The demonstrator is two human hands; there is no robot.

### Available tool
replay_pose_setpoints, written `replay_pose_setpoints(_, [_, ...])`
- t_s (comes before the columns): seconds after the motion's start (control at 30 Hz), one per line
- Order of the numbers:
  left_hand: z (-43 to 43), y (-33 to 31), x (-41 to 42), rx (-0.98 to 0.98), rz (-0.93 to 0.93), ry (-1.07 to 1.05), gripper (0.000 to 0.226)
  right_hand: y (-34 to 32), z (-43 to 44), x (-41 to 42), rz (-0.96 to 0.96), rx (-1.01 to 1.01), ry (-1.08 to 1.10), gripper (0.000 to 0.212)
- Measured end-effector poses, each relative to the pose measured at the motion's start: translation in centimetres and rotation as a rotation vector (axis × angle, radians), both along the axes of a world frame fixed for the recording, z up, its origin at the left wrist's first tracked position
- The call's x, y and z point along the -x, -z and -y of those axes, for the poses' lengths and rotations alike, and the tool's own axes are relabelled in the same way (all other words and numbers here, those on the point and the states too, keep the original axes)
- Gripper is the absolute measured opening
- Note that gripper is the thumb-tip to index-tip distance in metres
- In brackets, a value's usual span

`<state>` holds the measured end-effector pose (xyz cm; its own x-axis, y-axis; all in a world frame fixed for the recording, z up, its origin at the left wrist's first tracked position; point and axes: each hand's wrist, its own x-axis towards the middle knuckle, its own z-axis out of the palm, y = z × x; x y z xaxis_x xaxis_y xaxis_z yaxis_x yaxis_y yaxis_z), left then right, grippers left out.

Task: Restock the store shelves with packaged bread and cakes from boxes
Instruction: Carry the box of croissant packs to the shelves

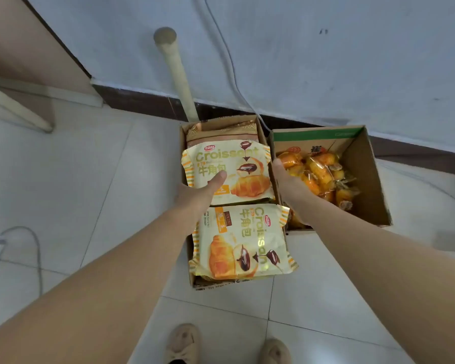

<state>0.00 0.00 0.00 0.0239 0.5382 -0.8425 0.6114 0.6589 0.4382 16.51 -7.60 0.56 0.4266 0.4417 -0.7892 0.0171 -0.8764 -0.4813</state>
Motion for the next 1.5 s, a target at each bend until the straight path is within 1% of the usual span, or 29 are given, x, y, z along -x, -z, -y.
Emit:
replay_pose_setpoints(0.07, [-0.4, 1.2, 0.0, 0.004, 0.035, -0.021, 0.118, 0.7, -0.2, -0.2, -0.045, 0.002, 0.079, 0.076])
replay_pose_setpoints(0.2, [-0.8, 3.5, 0.0, 0.046, 0.042, -0.061, 0.116, 2.9, -0.3, 0.1, -0.067, 0.074, 0.11, 0.084])
replay_pose_setpoints(0.23, [-0.9, 3.8, 0.0, 0.042, 0.048, -0.082, 0.113, 3.0, -0.5, 0.5, -0.055, 0.103, 0.098, 0.092])
replay_pose_setpoints(0.33, [-1.4, 4.5, 0.4, 0.047, 0.047, -0.102, 0.111, 6.4, -0.4, 0.2, -0.032, 0.12, 0.068, 0.138])
replay_pose_setpoints(0.37, [-1.6, 4.8, 0.7, 0.057, 0.054, -0.099, 0.112, 8.2, -0.2, -0.1, -0.024, 0.13, 0.076, 0.146])
replay_pose_setpoints(0.4, [-1.8, 4.9, 1.0, 0.064, 0.062, -0.088, 0.114, 9.8, -0.2, -0.4, -0.027, 0.132, 0.105, 0.149])
replay_pose_setpoints(0.43, [-2.0, 5.1, 1.5, 0.071, 0.069, -0.075, 0.118, 9.3, -0.4, 0.0, -0.039, 0.13, 0.147, 0.15])
replay_pose_setpoints(0.47, [-2.3, 5.6, 2.0, 0.077, 0.064, -0.058, 0.124, 7.8, -0.6, 0.6, -0.056, 0.116, 0.199, 0.148])
replay_pose_setpoints(0.5, [-2.7, 6.6, 2.6, 0.08, 0.041, -0.035, 0.128, 6.6, -0.8, 1.0, -0.072, 0.114, 0.241, 0.138])
replay_pose_setpoints(0.53, [-2.9, 7.3, 3.2, 0.076, 0.012, -0.019, 0.13, 5.7, -0.8, 1.4, -0.08, 0.121, 0.266, 0.119])
replay_pose_setpoints(0.6, [-3.7, 8.8, 4.4, 0.073, -0.04, 0.003, 0.132, 5.4, -0.6, 1.9, -0.137, 0.12, 0.279, 0.075])
replay_pose_setpoints(0.63, [-3.9, 8.8, 4.8, 0.08, -0.061, 0.025, 0.132, 5.9, -0.4, 1.8, -0.137, 0.136, 0.27, 0.06])
replay_pose_setpoints(0.7, [-4.0, 7.4, 4.9, 0.092, -0.058, 0.067, 0.133, 6.5, -0.4, 1.8, -0.125, 0.164, 0.248, 0.037])
replay_pose_setpoints(0.77, [-3.9, 6.3, 4.7, 0.097, -0.024, 0.071, 0.134, 6.7, -0.7, 1.9, -0.087, 0.208, 0.191, 0.023])
replay_pose_setpoints(0.87, [-3.9, 5.6, 4.6, 0.086, 0.033, 0.071, 0.137, 7.6, -0.9, 1.5, -0.041, 0.242, 0.058, 0.024])
replay_pose_setpoints(1.0, [-4.0, 6.5, 4.9, 0.061, 0.081, 0.06, 0.126, 8.4, -0.7, 1.3, 0.04, 0.219, -0.059, 0.02])
replay_pose_setpoints(1.07, [-4.0, 6.7, 5.3, 0.059, 0.102, 0.043, 0.13, 8.4, -0.7, 1.5, 0.073, 0.194, -0.103, 0.018])
replay_pose_setpoints(1.17, [-4.0, 6.6, 6.5, 0.082, 0.134, 0.04, 0.134, 7.6, -0.6, 1.9, 0.065, 0.147, -0.139, 0.018])
replay_pose_setpoints(1.23, [-3.7, 6.3, 7.5, 0.094, 0.155, 0.032, 0.132, 6.5, -0.6, 2.3, 0.063, 0.127, -0.165, 0.018])
replay_pose_setpoints(1.33, [-3.3, 4.6, 8.9, 0.114, 0.182, 0.003, 0.124, 3.9, -0.6, 2.9, 0.072, 0.116, -0.216, 0.021])
replay_pose_setpoints(1.5, [-3.3, -2.0, 10.3, 0.16, 0.23, 0.005, 0.106, -2.9, -0.8, 3.9, 0.068, 0.104, -0.237, 0.02])
